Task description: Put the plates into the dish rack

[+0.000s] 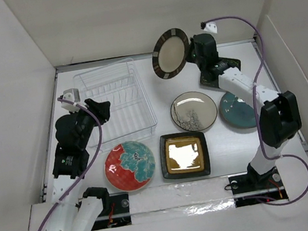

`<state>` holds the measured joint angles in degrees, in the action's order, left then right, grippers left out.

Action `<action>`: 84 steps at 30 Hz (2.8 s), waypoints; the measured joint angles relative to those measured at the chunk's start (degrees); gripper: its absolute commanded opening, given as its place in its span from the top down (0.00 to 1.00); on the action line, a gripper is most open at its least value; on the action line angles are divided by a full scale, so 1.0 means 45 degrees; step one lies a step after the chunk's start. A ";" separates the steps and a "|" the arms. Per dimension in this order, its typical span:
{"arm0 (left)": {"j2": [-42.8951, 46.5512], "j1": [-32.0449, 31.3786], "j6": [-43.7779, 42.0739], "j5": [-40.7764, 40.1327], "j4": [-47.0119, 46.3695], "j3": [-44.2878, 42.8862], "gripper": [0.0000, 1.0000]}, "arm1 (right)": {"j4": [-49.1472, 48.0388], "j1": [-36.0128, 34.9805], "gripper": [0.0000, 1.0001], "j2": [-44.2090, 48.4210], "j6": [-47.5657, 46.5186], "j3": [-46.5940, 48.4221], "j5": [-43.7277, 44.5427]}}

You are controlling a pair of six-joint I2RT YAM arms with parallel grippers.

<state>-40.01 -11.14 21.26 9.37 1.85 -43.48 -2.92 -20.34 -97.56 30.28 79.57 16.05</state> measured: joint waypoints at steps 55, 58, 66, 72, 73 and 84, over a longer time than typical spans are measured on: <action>-0.1642 0.0078 0.2025 -0.2943 0.2501 -0.0763 0.55 | 0.4265 -0.5838 1.00 -0.7961 -0.4813 1.1808 0.5037; -0.1642 0.0078 0.2021 -0.3070 0.2516 -0.0763 0.55 | 0.3706 -0.5848 1.00 -0.7922 -0.4789 1.1429 0.4940; -0.1656 0.0078 0.2030 -0.3147 0.2521 -0.0772 0.54 | 0.2302 -0.6479 0.99 -0.7830 -0.5644 1.0525 0.5537; -0.1651 0.0087 0.2055 -0.3133 0.2506 -0.0772 0.54 | 0.1987 -0.6946 0.86 -0.8840 -0.6309 1.0914 0.6052; -0.1651 0.0087 0.2059 -0.3128 0.2511 -0.0772 0.54 | 0.1923 -0.6999 0.78 -0.8913 -0.6324 1.0992 0.6033; -0.1651 0.0253 0.2059 -0.3225 0.2501 -0.0777 0.54 | 0.2433 -0.6518 0.65 -0.9262 -0.4668 1.1953 0.3687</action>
<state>-47.44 -10.00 30.52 -5.15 13.10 -46.98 8.03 -49.67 -139.24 9.28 133.36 32.64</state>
